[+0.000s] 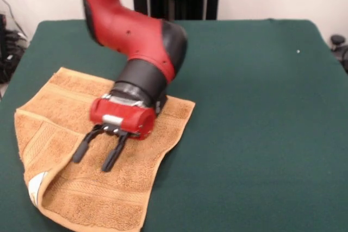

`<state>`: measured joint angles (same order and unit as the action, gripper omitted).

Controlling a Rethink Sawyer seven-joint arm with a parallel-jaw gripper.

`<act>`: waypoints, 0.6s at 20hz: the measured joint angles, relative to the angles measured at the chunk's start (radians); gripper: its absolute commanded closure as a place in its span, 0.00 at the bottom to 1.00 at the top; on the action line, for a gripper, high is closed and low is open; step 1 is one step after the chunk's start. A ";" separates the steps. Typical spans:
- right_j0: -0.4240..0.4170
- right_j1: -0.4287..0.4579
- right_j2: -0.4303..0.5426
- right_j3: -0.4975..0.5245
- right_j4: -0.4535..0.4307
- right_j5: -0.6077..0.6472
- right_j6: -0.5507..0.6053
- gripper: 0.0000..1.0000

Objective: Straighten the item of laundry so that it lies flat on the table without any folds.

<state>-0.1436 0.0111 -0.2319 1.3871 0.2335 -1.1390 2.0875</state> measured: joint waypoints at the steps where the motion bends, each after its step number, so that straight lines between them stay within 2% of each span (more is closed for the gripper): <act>1: 0.016 0.005 -0.010 0.005 0.014 -0.023 0.000 0.00; 6: 0.078 0.035 -0.064 0.015 0.036 -0.064 0.000 0.00; 12: 0.085 0.054 -0.103 0.015 0.040 -0.019 0.000 0.00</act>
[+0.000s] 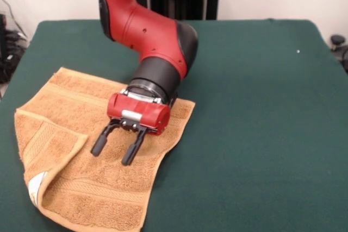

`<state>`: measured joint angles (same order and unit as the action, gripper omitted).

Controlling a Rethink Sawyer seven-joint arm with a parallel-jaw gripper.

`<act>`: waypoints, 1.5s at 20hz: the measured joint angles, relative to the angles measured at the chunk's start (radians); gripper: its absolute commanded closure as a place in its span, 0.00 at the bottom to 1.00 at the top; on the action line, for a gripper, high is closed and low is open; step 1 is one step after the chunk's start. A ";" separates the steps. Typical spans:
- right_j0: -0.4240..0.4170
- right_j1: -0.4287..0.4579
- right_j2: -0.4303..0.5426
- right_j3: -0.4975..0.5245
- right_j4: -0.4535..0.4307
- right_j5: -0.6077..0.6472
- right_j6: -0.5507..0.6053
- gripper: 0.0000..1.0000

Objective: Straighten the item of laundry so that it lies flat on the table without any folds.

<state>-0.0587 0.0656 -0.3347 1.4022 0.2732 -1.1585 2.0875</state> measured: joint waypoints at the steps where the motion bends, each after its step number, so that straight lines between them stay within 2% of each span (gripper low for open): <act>1: 0.000 0.003 -0.006 0.000 0.000 0.011 0.000 0.00; 6: 0.000 0.028 -0.037 -0.001 0.000 0.071 0.000 0.00; 30: -0.024 0.026 -0.043 -0.025 -0.053 0.102 0.000 0.00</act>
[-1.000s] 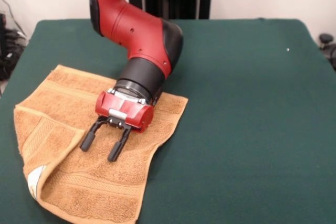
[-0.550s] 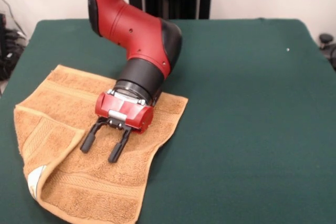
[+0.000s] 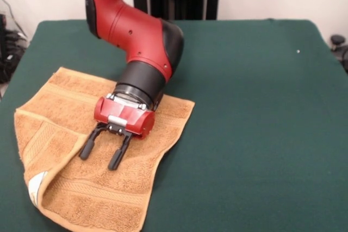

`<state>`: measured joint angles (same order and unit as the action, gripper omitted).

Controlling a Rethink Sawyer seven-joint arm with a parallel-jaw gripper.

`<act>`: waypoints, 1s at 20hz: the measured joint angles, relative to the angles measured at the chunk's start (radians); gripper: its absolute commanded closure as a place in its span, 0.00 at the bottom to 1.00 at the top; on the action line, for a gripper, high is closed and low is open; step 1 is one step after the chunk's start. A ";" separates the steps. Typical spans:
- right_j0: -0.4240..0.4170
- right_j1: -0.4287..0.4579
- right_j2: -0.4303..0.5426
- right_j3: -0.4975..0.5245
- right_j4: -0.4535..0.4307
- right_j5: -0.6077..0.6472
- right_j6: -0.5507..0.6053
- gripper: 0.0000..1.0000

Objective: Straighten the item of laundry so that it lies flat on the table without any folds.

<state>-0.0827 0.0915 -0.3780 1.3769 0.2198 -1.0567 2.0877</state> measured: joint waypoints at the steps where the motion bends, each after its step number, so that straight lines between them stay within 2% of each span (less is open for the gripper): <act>1: -0.001 0.001 0.000 -0.002 -0.002 0.000 0.000 0.00; 5: -0.006 0.005 -0.008 -0.014 -0.023 0.000 0.000 0.00; 11: -0.038 0.011 -0.025 -0.052 -0.104 0.010 0.000 0.00; 20: -0.049 0.012 -0.036 -0.069 -0.126 0.031 0.000 0.00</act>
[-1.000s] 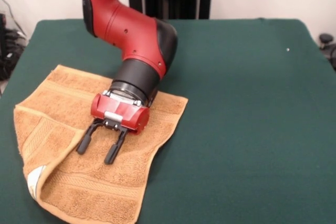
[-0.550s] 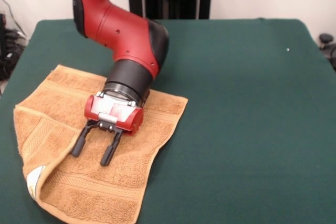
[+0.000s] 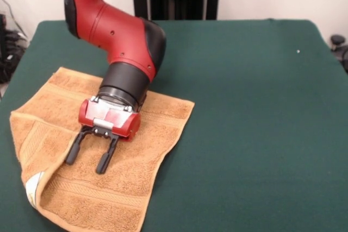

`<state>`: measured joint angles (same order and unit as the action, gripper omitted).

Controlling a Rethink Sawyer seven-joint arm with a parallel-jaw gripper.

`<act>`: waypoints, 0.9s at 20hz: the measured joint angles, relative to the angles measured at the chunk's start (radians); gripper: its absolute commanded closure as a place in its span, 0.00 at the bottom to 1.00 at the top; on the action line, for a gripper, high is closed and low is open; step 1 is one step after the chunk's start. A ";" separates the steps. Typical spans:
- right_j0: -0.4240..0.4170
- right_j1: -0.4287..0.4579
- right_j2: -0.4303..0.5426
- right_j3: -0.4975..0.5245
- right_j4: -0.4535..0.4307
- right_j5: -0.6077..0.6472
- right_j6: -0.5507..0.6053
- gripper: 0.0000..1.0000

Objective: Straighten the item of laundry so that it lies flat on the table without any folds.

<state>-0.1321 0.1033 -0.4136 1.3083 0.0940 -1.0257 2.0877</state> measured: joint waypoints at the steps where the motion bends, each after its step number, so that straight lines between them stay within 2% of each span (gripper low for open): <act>1: 0.000 0.001 -0.003 0.000 0.000 0.000 0.000 0.00; 11: -0.001 0.007 -0.020 -0.007 -0.001 0.020 0.000 0.00; 18: -0.014 0.009 -0.023 -0.039 -0.046 0.049 0.000 0.00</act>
<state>-0.1459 0.1119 -0.4362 1.2696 0.0485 -0.9765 2.0877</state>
